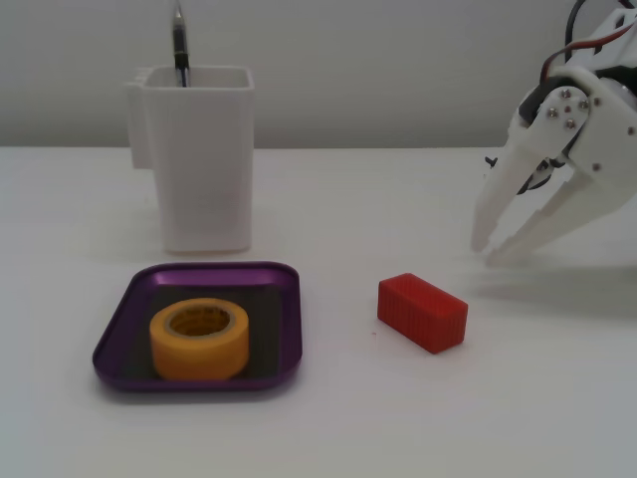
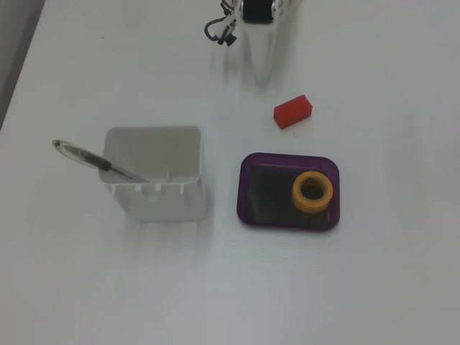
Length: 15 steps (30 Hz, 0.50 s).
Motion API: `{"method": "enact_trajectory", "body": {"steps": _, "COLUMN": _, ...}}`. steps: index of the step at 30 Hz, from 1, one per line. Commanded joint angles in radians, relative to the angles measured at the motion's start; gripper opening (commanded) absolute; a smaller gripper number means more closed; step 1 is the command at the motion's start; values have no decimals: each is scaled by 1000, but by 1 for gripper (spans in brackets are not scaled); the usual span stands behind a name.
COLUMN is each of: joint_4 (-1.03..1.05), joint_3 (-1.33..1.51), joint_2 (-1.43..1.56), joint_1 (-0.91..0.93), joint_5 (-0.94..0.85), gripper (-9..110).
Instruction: Pick up the red cube and place it in the box.
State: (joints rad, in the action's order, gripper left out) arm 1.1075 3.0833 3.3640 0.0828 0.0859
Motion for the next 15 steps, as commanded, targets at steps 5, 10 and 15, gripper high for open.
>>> {"method": "enact_trajectory", "body": {"steps": 5, "joint_4": -14, "joint_3": 9, "joint_2": 48, "joint_1": -290, "joint_5": 6, "gripper": 0}}
{"method": "enact_trajectory", "body": {"steps": 10, "joint_4": -14, "joint_3": 9, "joint_2": 48, "joint_1": -290, "joint_5": 6, "gripper": 0}}
{"method": "enact_trajectory", "body": {"steps": 15, "joint_4": -14, "joint_3": 6, "joint_2": 46, "joint_1": -290, "joint_5": -5, "gripper": 0}}
